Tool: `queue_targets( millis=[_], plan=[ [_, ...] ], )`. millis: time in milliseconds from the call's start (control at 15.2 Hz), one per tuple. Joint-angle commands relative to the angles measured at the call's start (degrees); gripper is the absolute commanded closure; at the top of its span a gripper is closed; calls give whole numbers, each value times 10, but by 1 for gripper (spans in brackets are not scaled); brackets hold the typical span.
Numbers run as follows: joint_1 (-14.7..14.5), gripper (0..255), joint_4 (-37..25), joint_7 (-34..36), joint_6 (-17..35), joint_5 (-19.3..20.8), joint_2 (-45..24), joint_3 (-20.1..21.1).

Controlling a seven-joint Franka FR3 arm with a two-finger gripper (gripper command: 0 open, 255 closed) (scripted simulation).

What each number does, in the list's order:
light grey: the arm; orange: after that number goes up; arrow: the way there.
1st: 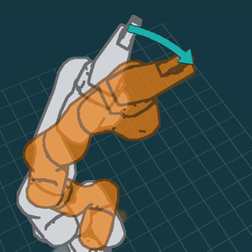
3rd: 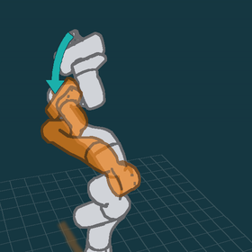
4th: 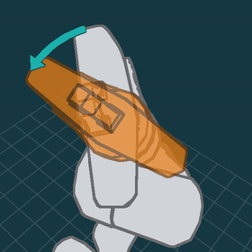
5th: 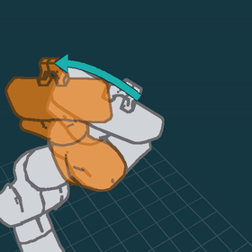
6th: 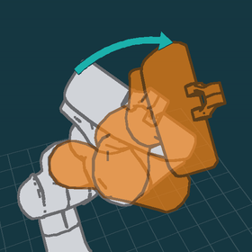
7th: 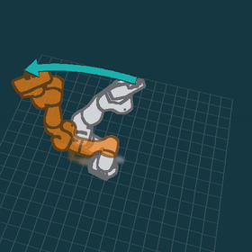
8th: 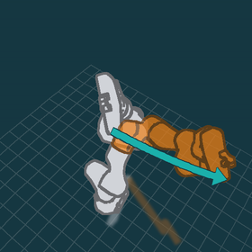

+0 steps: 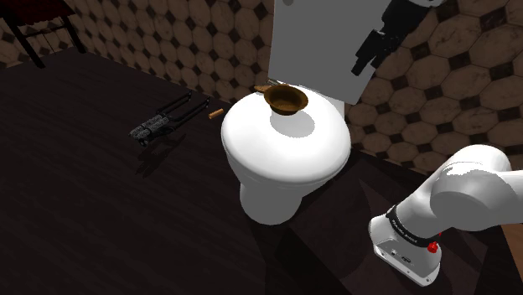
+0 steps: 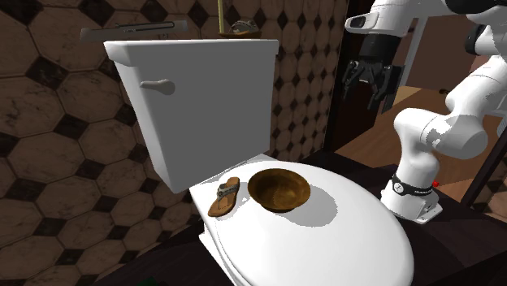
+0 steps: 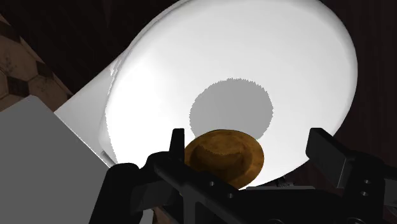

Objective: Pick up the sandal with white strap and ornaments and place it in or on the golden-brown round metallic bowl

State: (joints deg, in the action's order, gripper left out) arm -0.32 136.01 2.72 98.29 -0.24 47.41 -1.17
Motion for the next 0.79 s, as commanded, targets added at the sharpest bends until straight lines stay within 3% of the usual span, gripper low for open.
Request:
queue_targets(
  millis=[0, 726],
  plan=[
    [0, 0, 0, 0, 0, 0, 0, 0],
    [-29, 0, -70, -157, 144, 10, -228, -76]
  ],
)
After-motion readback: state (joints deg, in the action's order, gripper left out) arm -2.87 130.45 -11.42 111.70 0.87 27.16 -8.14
